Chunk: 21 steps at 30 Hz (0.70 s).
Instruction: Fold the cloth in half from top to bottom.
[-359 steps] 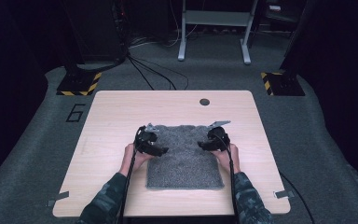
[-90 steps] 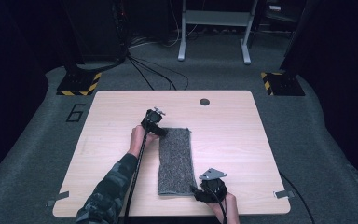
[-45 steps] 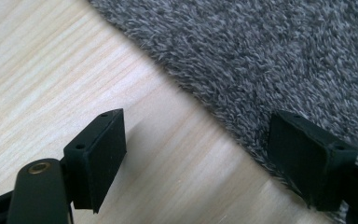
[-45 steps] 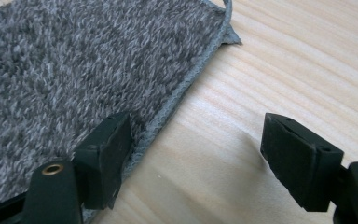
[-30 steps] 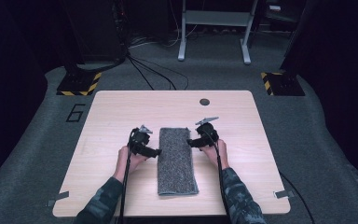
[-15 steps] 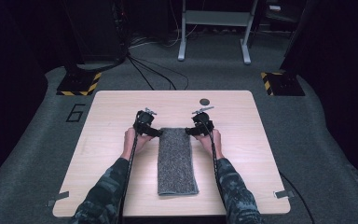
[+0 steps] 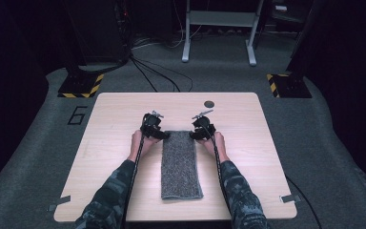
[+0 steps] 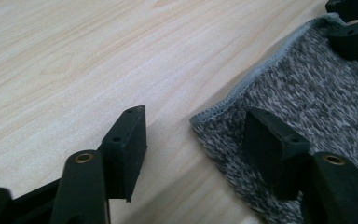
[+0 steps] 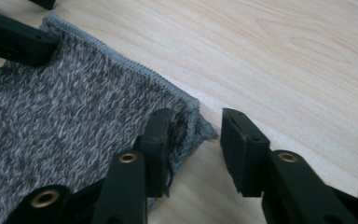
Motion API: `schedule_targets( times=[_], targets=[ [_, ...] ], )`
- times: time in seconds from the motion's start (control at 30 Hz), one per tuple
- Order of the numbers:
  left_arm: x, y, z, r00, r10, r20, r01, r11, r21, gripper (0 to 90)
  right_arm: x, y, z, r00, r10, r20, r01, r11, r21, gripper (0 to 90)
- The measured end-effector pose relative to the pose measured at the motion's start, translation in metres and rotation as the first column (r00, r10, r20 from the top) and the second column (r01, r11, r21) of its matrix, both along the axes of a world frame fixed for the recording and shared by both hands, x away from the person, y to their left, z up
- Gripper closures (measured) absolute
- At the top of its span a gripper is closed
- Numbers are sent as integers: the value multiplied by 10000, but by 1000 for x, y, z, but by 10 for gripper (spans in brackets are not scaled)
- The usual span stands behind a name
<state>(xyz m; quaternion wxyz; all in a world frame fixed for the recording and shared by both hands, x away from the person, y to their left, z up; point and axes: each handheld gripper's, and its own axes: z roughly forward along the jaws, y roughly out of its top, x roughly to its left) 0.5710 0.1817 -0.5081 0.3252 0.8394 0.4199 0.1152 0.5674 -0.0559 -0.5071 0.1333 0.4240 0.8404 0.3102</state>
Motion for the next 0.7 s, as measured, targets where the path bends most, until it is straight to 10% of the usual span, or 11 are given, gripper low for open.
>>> schedule_targets(
  times=[0.47,0.7],
  targets=[
    [-2,-12,1,9994,-301,145,298,9993,226,688,-1,-4,-4,9990,-309,-334,339,9950,935,861],
    [1,-14,1,9992,-379,-116,379,9993,-21,830,-2,2,-1,9996,-207,-176,213,9991,374,869]
  ],
)
